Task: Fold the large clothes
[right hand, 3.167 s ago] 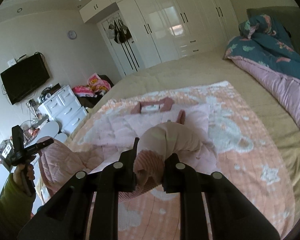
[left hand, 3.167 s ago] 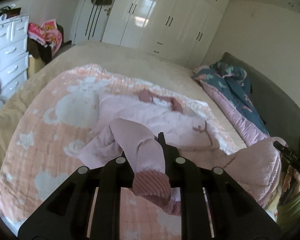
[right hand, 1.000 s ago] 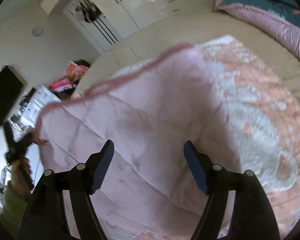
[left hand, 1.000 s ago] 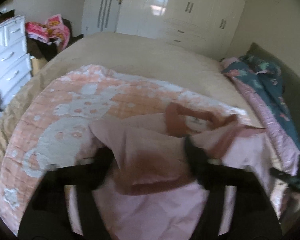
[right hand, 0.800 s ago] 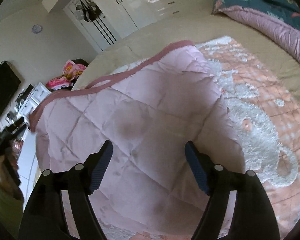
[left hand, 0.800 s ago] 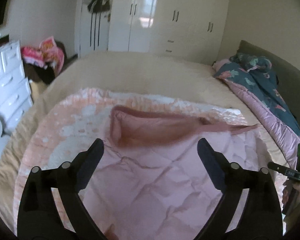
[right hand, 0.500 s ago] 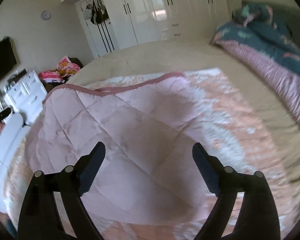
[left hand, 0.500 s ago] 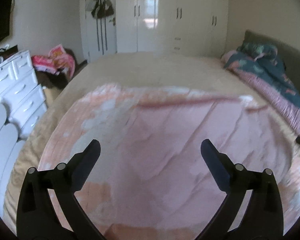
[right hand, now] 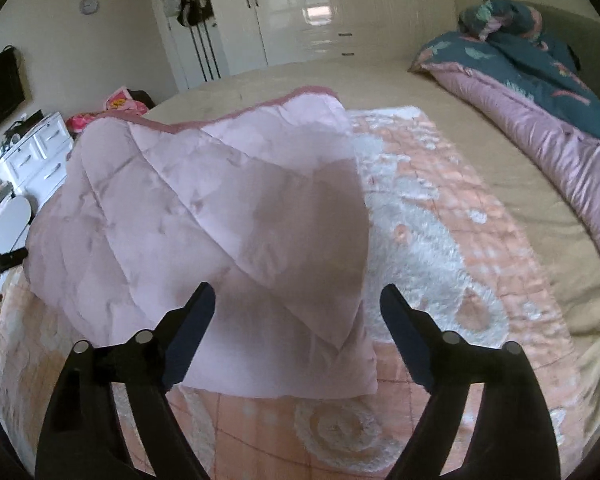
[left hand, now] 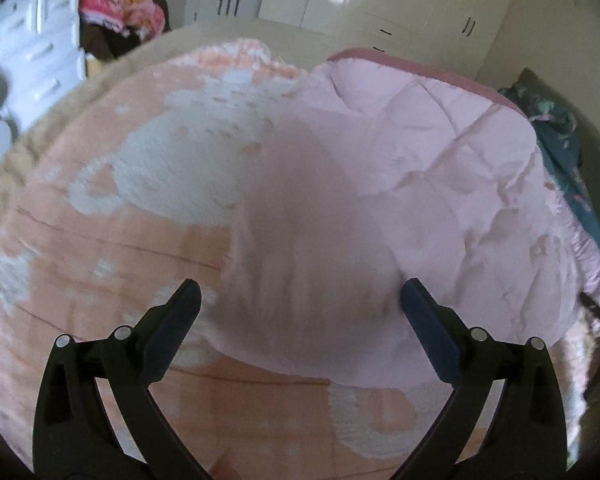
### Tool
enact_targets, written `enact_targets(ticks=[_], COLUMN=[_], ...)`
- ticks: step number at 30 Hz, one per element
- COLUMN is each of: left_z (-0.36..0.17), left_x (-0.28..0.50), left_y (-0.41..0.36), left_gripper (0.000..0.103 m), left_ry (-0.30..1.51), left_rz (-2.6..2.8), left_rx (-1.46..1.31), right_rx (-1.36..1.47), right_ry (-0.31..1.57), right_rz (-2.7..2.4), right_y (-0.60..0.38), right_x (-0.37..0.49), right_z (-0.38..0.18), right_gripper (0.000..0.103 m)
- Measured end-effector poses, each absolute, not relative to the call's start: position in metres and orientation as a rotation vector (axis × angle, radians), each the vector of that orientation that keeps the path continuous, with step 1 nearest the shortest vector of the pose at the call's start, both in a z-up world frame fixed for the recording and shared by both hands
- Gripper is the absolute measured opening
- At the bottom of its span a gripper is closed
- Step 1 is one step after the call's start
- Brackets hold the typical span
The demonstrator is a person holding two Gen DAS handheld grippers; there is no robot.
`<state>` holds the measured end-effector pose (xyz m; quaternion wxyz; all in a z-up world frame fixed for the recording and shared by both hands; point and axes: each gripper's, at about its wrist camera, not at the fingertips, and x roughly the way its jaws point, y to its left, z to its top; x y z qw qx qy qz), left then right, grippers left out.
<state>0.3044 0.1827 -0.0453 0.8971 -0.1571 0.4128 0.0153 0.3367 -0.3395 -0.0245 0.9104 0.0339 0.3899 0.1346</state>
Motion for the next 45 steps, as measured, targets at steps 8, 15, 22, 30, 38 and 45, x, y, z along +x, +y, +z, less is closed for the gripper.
enact_targets(ticks=[8, 15, 22, 30, 38, 45], left_z=[-0.013, 0.018, -0.014, -0.032, -0.022, -0.011], left_x=[0.322, 0.385, 0.41, 0.407, 0.399, 0.39], left_y=[0.177, 0.169, 0.175, 0.175, 0.175, 0.172], left_gripper=[0.016, 0.014, 0.014, 0.016, 0.018, 0.027], left_ry=[0.755, 0.749, 0.831, 0.855, 0.864, 0.868], left_rz=[0.048, 0.117, 0.165, 0.171, 0.176, 0.19], left_rx=[-0.314, -0.262, -0.262, -0.243, -0.235, -0.21], right_rx=[0.168, 0.226, 0.187, 0.191, 0.194, 0.186], right_ry=[0.758, 0.669, 0.765, 0.875, 0.9, 0.913], right_rz=[0.284, 0.237, 0.139, 0.116, 0.105, 0.086], right_y=[-0.347, -0.347, -0.337, -0.337, -0.341, -0.346], right_x=[0.339, 0.388, 0.442, 0.45, 0.443, 0.424], right_z=[-0.021, 0.039, 0.013, -0.041, -0.04, -0.029], right_gripper=[0.011, 0.01, 0.01, 0.01, 0.016, 0.054])
